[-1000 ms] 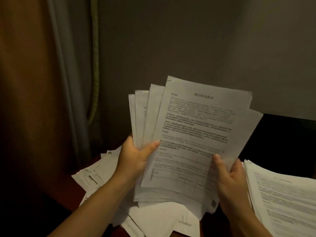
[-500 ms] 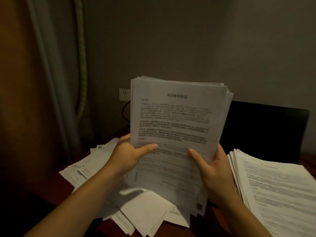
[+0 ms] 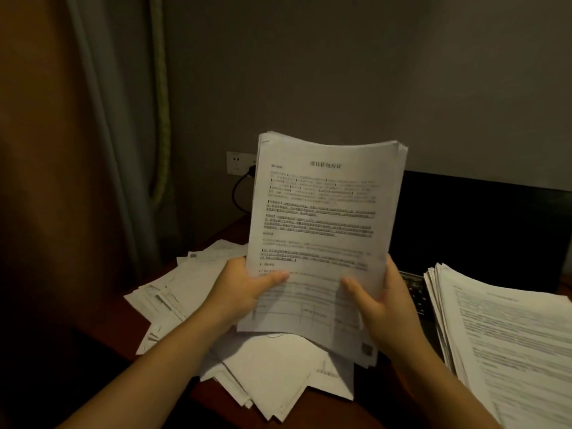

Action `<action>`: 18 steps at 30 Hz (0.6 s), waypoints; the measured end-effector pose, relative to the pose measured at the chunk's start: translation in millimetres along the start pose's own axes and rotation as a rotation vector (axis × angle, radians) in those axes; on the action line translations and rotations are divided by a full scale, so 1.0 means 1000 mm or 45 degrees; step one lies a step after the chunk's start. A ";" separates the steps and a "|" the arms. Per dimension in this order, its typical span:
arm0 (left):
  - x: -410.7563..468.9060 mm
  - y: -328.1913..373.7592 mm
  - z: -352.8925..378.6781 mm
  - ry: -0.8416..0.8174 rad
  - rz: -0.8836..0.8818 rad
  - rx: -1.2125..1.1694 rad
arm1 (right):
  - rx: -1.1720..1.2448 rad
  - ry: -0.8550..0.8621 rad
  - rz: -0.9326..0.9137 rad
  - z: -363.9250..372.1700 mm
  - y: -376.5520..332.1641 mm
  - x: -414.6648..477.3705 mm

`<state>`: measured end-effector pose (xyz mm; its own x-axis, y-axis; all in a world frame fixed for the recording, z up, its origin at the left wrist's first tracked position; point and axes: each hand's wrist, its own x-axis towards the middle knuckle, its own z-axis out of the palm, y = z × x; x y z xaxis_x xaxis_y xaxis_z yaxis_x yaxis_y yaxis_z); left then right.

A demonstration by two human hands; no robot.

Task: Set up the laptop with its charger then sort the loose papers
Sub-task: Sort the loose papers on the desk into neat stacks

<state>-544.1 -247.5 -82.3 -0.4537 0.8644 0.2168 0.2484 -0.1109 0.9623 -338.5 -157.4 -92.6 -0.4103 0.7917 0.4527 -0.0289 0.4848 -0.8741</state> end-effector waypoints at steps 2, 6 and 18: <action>0.000 0.003 0.004 -0.046 0.003 -0.007 | -0.027 0.041 0.006 -0.005 -0.001 0.001; -0.003 0.005 0.017 -0.130 0.006 -0.044 | -0.064 0.058 0.041 -0.024 -0.007 -0.003; -0.024 0.020 0.154 -0.529 0.171 -0.034 | -0.143 0.247 0.422 -0.174 -0.033 -0.068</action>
<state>-396.0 -194.9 -93.4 -0.0346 0.9648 0.2607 0.2571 -0.2435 0.9352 -151.5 -162.8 -63.6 -0.2006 0.9623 0.1836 0.1801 0.2204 -0.9586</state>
